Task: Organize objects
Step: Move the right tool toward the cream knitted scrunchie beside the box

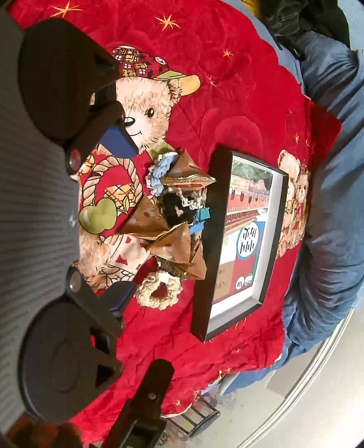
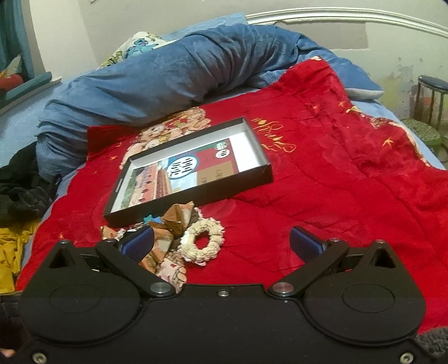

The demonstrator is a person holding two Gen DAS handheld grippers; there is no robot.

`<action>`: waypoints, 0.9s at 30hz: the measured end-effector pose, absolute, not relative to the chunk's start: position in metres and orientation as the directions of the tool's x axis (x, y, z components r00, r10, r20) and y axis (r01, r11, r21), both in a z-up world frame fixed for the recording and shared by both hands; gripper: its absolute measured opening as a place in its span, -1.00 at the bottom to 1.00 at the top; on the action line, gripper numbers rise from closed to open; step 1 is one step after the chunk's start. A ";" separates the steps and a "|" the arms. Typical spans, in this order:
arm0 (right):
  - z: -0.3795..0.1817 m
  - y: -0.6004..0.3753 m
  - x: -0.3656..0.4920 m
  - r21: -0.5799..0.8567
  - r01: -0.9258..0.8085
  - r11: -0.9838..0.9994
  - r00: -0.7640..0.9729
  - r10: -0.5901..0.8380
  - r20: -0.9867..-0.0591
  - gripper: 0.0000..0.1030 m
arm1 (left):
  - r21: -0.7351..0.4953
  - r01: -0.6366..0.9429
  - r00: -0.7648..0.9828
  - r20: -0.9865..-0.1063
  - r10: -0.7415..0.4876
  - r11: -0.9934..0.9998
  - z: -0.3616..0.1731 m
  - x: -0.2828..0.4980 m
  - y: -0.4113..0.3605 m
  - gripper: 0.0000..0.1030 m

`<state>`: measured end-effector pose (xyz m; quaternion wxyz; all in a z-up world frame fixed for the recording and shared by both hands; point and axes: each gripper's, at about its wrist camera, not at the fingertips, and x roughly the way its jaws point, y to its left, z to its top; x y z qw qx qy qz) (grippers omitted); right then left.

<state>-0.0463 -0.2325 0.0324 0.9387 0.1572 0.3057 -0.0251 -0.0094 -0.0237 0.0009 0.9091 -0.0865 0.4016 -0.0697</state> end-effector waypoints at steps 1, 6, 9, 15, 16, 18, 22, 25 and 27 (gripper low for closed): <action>0.033 -0.233 -0.047 0.280 0.142 0.949 0.812 0.050 -0.581 1.00 | -0.202 0.053 0.668 -0.720 -0.185 0.978 0.001 -0.009 -0.025 0.91; 0.032 -0.235 -0.044 0.270 0.153 0.951 0.809 0.037 -0.587 1.00 | -0.201 0.046 0.667 -0.723 -0.180 0.979 -0.002 -0.009 -0.026 0.91; 0.029 -0.238 -0.042 0.282 0.156 0.947 0.804 0.044 -0.592 1.00 | -0.206 0.048 0.667 -0.722 -0.185 0.977 -0.004 -0.009 -0.026 0.91; 0.026 -0.236 -0.040 0.309 0.132 0.942 0.802 0.081 -0.591 1.00 | -0.177 0.037 0.691 -0.706 -0.153 0.983 -0.004 -0.010 -0.028 0.91; 0.026 -0.235 -0.039 0.319 0.123 0.940 0.803 0.095 -0.589 1.00 | -0.178 0.036 0.694 -0.703 -0.153 0.983 -0.003 -0.010 -0.028 0.91; 0.026 -0.236 -0.039 0.330 0.118 0.937 0.803 0.105 -0.586 1.00 | -0.179 0.028 0.704 -0.695 -0.146 0.983 -0.003 -0.010 -0.028 0.91; 0.023 -0.240 -0.038 0.351 0.127 0.928 0.802 0.112 -0.587 1.00 | -0.179 0.019 0.708 -0.692 -0.140 0.984 -0.002 -0.010 -0.027 0.91; 0.022 -0.243 -0.038 0.366 0.137 0.920 0.802 0.114 -0.586 1.00 | -0.196 0.029 0.702 -0.695 -0.159 0.980 -0.002 -0.010 -0.027 0.91; 0.022 -0.243 -0.038 0.368 0.139 0.919 0.802 0.114 -0.586 1.00 | -0.206 0.036 0.701 -0.692 -0.171 0.978 -0.001 -0.011 -0.027 0.91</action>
